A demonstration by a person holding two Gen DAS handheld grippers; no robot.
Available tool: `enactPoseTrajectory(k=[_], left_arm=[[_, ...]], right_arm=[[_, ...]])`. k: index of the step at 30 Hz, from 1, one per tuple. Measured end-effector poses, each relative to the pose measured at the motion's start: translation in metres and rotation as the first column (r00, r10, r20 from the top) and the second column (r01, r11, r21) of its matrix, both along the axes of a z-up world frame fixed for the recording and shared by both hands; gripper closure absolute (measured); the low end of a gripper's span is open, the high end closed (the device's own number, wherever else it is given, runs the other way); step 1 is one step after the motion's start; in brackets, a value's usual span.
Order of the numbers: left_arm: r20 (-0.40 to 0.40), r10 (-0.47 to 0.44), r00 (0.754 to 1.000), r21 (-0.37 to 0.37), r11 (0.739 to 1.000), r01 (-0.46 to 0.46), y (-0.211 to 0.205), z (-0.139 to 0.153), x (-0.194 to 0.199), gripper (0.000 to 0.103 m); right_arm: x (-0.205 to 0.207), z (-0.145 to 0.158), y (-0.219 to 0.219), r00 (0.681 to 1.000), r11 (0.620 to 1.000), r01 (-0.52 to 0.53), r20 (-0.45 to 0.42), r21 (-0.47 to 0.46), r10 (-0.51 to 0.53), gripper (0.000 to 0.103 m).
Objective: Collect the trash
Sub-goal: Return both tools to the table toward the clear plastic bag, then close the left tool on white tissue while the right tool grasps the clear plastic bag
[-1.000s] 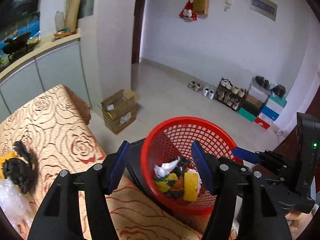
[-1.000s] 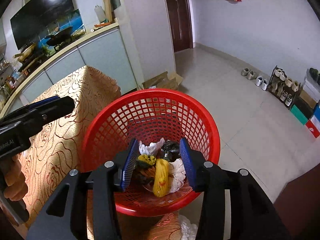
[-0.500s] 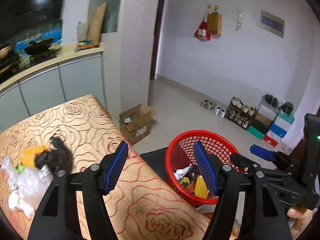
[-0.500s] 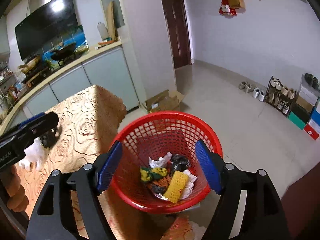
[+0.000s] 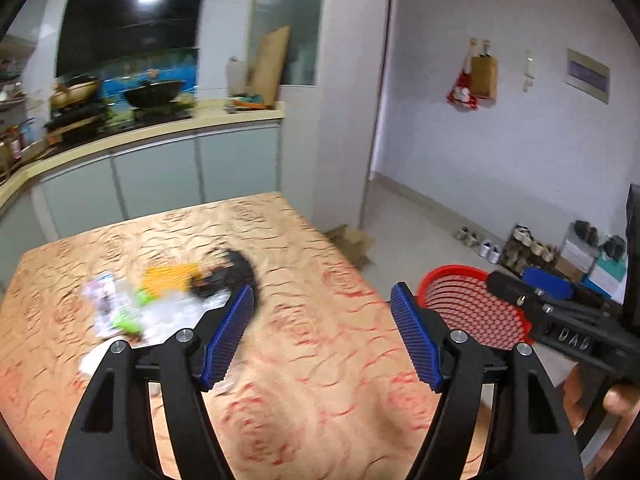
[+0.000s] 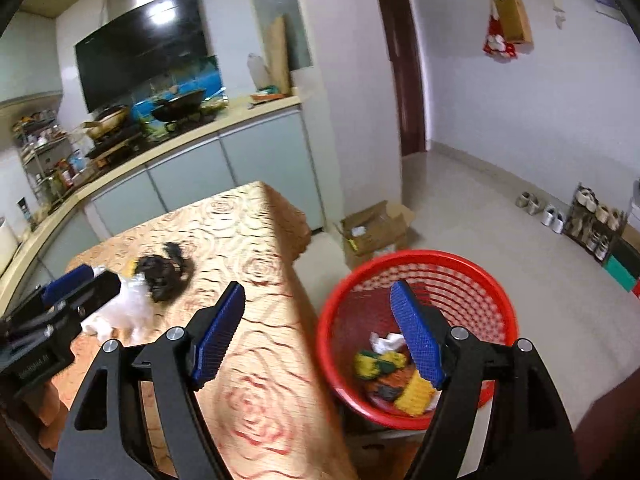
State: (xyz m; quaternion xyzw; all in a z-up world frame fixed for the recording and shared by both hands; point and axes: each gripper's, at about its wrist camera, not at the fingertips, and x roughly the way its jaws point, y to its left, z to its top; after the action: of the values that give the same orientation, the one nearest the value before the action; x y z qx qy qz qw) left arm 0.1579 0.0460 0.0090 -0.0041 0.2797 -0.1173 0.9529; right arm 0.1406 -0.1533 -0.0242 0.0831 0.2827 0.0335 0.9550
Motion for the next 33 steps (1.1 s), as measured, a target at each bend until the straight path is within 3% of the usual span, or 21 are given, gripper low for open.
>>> enactPoseTrajectory(k=[8,21,25,33], left_arm=[[0.008,0.138,0.990,0.017,0.990,-0.138,0.068,0.002,-0.017,0.034],[-0.011,0.349,0.937,0.024,0.937,-0.348,0.169,-0.006,-0.038,0.027],[-0.041,0.364,0.930,0.029,0.931,-0.364,0.185,-0.018,-0.037,0.027],[-0.102,0.313,0.944,0.065,0.949,-0.308,0.186,-0.043,-0.014,0.027]], right_arm=[[0.007,0.010,0.053,0.993,0.993,-0.114,0.012,-0.001,0.114,0.030],[0.016,0.016,0.122,0.970,0.970,-0.243,0.009,-0.024,0.243,0.027],[0.020,0.015,0.137,0.964,0.964,-0.266,-0.001,-0.029,0.266,0.026],[0.035,0.007,0.158,0.956,0.955,-0.293,-0.030,-0.040,0.292,0.026]])
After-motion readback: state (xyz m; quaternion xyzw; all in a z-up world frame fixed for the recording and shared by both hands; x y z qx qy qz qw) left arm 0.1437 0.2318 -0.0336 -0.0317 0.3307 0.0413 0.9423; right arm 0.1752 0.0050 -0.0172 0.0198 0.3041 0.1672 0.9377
